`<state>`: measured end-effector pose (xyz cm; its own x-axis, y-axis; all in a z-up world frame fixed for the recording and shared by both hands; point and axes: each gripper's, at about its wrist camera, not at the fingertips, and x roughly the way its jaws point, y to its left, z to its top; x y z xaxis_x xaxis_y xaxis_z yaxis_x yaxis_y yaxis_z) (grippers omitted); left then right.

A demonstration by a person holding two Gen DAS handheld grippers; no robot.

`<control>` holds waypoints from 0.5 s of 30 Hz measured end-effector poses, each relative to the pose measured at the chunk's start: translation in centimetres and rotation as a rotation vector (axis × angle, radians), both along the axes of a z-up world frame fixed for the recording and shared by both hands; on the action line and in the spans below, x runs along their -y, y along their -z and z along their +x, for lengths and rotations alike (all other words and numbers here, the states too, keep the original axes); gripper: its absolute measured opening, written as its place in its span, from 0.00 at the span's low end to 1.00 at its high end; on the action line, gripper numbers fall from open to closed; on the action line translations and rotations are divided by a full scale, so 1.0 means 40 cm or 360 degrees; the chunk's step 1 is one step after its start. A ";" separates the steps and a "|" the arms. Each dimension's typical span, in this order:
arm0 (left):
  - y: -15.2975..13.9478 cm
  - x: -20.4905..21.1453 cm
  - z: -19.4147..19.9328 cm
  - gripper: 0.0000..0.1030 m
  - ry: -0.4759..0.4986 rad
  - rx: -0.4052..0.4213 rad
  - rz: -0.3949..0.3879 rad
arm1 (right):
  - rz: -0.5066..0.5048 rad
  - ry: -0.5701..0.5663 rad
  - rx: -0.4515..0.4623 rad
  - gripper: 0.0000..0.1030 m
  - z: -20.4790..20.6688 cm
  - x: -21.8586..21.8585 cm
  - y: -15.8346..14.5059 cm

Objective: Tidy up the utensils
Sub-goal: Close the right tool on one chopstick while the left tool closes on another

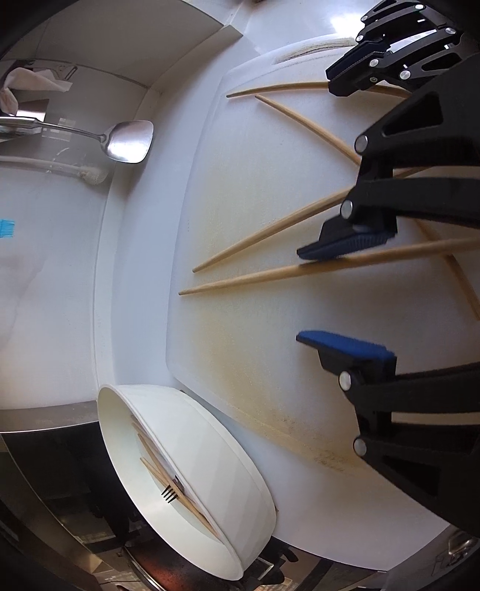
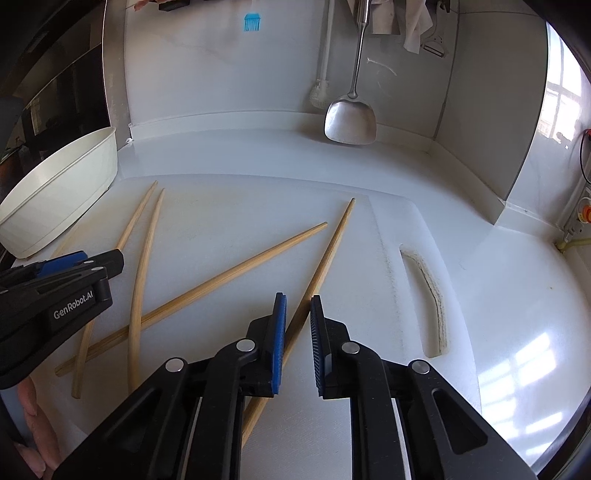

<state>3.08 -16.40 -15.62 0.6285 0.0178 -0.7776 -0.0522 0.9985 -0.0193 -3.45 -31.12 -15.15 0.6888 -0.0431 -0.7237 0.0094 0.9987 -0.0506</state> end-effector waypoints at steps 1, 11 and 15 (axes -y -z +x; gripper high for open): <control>-0.001 0.003 -0.002 0.20 0.0017 0.0002 0.0002 | 0.0007 -0.0001 0.0004 0.11 -0.001 0.001 0.000; -0.002 -0.044 -0.027 0.07 0.0112 0.0023 -0.0203 | 0.0224 0.0020 0.0016 0.07 -0.015 0.048 -0.001; -0.019 -0.055 -0.036 0.07 0.0106 0.0045 -0.0240 | 0.0244 0.0019 0.0008 0.07 -0.024 0.051 -0.003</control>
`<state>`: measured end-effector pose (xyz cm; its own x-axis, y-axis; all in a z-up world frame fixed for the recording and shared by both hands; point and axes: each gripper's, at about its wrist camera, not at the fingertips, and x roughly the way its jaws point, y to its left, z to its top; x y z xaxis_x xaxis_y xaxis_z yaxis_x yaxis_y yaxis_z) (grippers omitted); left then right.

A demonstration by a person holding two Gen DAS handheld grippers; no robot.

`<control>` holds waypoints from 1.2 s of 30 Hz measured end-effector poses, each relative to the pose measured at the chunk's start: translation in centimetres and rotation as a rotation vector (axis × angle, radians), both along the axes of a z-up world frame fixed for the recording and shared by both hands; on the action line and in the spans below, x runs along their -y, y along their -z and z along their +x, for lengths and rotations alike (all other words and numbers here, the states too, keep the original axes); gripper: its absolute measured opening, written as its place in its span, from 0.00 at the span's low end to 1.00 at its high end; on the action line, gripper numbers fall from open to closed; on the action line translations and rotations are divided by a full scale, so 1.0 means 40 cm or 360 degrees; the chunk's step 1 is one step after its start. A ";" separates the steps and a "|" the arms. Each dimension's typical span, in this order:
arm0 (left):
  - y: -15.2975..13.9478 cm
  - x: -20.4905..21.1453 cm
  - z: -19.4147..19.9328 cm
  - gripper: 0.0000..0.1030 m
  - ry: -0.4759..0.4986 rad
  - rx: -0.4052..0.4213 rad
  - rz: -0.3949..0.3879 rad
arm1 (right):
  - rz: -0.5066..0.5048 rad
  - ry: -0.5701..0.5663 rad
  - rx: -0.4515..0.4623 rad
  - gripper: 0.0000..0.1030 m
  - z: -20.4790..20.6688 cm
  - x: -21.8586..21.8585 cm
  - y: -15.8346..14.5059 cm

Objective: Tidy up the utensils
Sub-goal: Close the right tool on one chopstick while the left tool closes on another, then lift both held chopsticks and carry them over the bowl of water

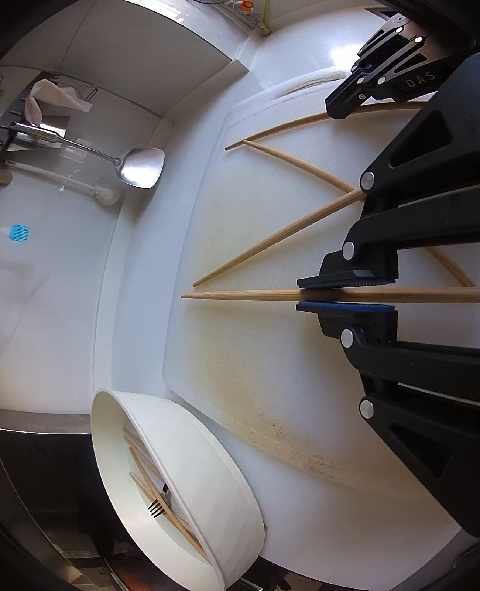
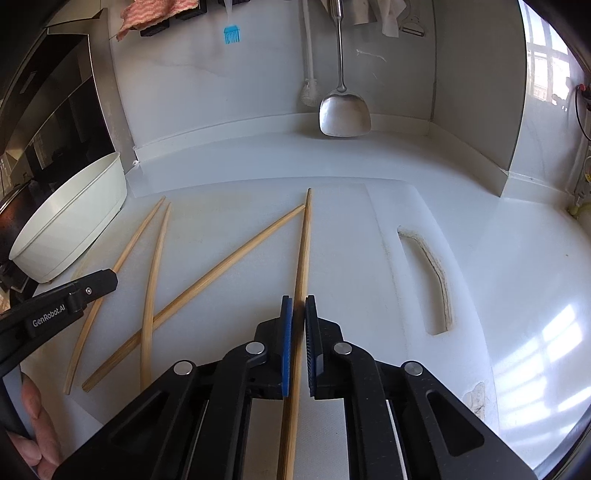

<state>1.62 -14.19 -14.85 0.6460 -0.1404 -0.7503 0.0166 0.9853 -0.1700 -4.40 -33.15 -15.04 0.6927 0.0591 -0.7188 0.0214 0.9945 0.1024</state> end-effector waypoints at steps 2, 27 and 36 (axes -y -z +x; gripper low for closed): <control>-0.013 -0.002 -0.004 0.07 0.0012 0.0013 -0.0009 | 0.0027 0.0000 0.0001 0.06 -0.003 0.001 -0.004; -0.170 -0.053 -0.035 0.07 0.0018 0.0050 -0.0052 | 0.0037 -0.0020 0.0155 0.06 -0.025 0.005 -0.170; -0.300 -0.187 -0.054 0.07 -0.0129 0.0096 -0.0024 | 0.0070 -0.0239 0.0242 0.06 0.019 -0.130 -0.327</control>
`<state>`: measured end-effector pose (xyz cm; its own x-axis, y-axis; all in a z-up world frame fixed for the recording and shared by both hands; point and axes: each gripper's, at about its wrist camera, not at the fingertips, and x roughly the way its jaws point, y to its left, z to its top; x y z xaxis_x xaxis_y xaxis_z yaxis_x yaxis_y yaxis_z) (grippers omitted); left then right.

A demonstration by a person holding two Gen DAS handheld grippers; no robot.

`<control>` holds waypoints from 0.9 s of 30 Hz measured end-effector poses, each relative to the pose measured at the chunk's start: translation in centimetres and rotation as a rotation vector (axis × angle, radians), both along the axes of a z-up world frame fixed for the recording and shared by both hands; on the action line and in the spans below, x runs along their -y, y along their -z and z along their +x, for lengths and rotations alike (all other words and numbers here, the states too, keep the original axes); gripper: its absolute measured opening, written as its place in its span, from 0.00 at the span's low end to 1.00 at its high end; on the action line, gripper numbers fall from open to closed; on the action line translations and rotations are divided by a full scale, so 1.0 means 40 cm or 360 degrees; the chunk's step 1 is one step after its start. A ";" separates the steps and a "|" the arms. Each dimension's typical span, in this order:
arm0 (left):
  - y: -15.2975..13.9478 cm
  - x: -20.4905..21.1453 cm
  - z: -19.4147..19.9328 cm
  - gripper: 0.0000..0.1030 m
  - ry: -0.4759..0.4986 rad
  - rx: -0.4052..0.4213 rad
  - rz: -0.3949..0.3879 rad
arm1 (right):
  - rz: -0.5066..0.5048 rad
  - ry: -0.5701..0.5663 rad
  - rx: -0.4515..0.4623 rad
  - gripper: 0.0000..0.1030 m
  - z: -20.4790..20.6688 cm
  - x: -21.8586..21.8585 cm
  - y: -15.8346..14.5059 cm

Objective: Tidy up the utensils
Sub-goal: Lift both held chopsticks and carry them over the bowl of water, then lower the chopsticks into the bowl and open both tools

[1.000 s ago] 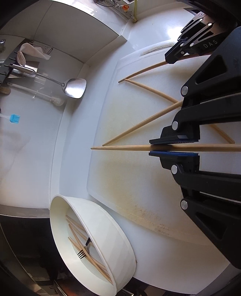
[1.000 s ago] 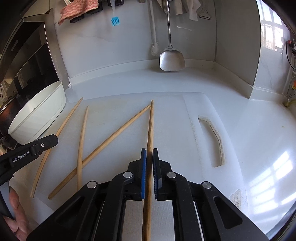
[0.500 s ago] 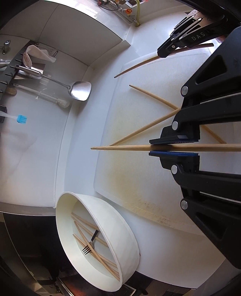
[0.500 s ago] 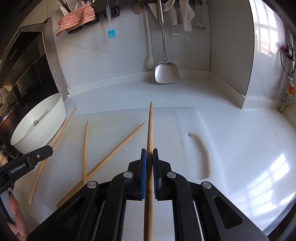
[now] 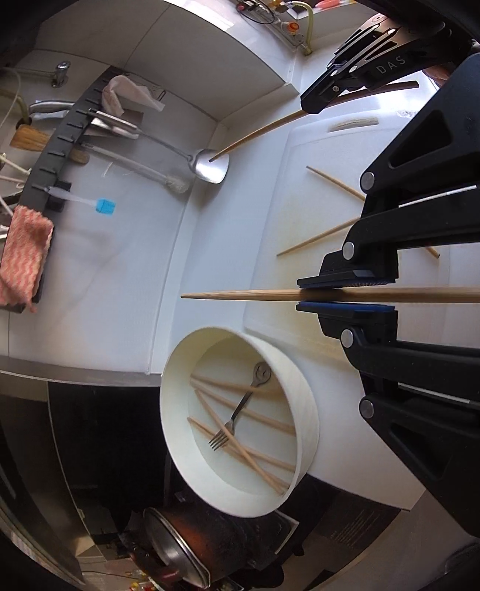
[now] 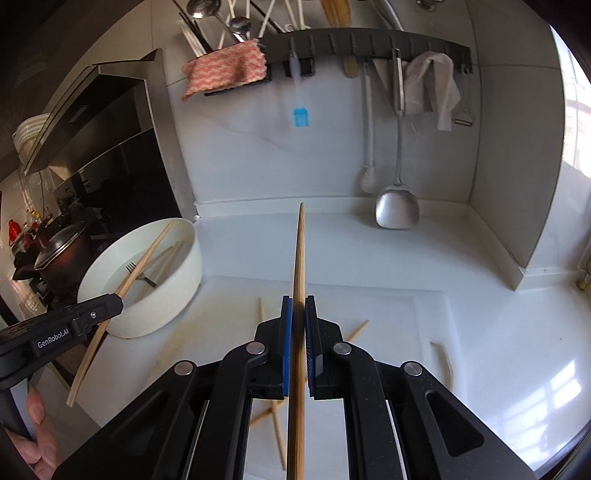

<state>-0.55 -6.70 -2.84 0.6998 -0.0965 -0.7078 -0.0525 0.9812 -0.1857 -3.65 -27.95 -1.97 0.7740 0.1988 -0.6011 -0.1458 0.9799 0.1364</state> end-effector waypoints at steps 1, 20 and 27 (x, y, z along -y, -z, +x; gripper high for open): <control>-0.005 -0.027 0.004 0.07 -0.0021 -0.0005 -0.0008 | 0.0010 -0.0029 0.0006 0.06 0.012 -0.027 -0.011; 0.043 -0.521 0.288 0.07 -0.0013 -0.0106 0.0017 | 0.0014 -0.0161 -0.0123 0.06 0.300 -0.592 0.021; 0.104 -0.550 0.346 0.07 0.0011 -0.0199 -0.0034 | -0.0020 -0.0247 -0.0278 0.06 0.373 -0.677 0.097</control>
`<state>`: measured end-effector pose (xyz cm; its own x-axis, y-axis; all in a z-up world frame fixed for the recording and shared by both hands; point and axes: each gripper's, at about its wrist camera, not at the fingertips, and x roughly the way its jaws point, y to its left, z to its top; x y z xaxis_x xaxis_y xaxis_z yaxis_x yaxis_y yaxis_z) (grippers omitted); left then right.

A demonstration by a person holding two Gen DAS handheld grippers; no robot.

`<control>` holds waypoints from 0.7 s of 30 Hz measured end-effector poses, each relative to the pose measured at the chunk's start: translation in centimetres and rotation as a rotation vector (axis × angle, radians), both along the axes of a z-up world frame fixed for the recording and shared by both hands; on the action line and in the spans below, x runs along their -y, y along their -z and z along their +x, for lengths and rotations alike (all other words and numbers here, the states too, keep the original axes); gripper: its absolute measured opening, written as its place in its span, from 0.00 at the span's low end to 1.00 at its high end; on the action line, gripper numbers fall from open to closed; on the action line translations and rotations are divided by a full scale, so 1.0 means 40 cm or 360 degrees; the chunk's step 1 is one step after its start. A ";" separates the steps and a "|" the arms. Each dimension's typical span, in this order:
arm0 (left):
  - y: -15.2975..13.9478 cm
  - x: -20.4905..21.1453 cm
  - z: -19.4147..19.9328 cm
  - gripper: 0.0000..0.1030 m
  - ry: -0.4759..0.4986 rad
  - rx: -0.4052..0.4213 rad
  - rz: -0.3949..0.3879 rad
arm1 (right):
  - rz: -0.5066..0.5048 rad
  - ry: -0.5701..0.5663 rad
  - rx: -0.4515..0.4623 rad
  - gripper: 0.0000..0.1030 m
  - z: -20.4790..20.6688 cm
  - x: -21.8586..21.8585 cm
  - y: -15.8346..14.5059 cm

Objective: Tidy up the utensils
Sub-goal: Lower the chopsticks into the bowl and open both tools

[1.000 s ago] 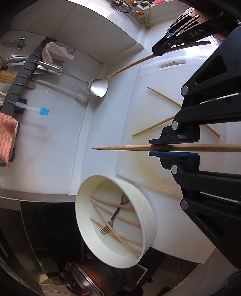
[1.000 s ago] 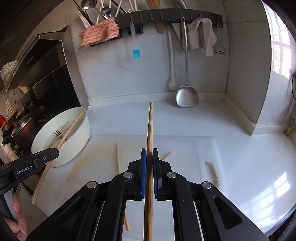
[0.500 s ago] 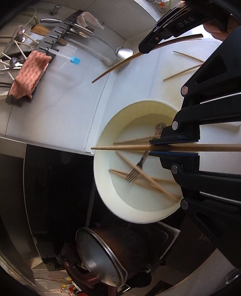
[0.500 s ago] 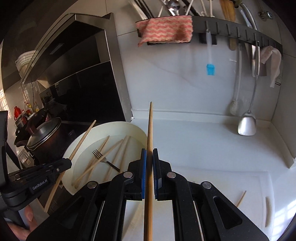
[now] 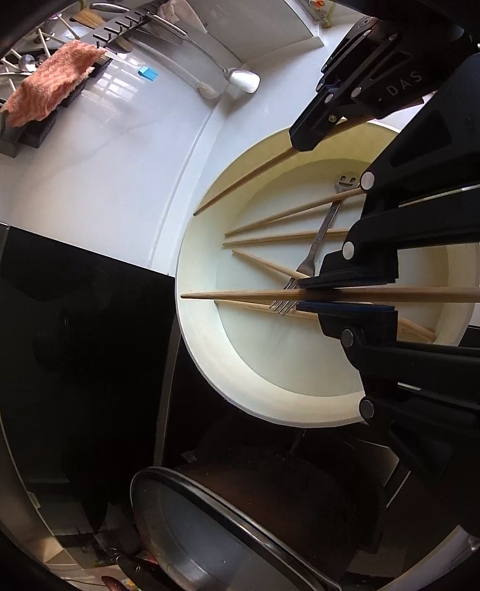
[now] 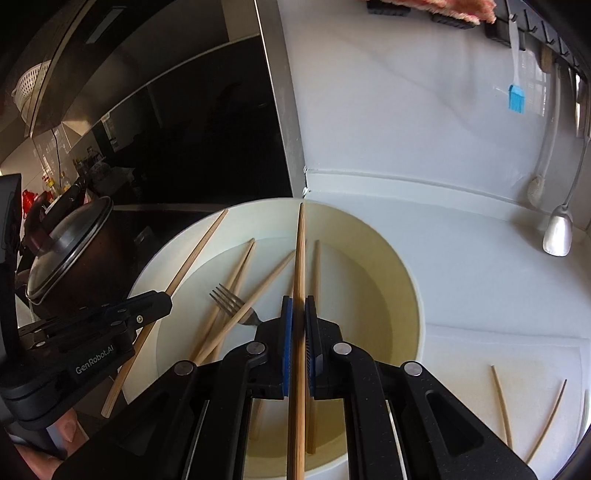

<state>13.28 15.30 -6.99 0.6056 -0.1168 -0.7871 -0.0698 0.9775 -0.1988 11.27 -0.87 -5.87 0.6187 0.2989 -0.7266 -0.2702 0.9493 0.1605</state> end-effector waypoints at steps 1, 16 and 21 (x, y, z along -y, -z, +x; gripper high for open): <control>0.006 -0.001 0.006 0.07 -0.0001 -0.0013 -0.0005 | 0.0001 -0.0006 -0.0021 0.06 0.009 -0.006 0.010; 0.077 -0.013 0.062 0.07 0.0043 -0.0183 -0.0011 | 0.0008 -0.0003 -0.0327 0.06 0.103 -0.022 0.105; 0.094 -0.008 0.075 0.07 0.0057 -0.0240 0.0008 | 0.0026 0.0001 -0.0414 0.06 0.119 -0.018 0.123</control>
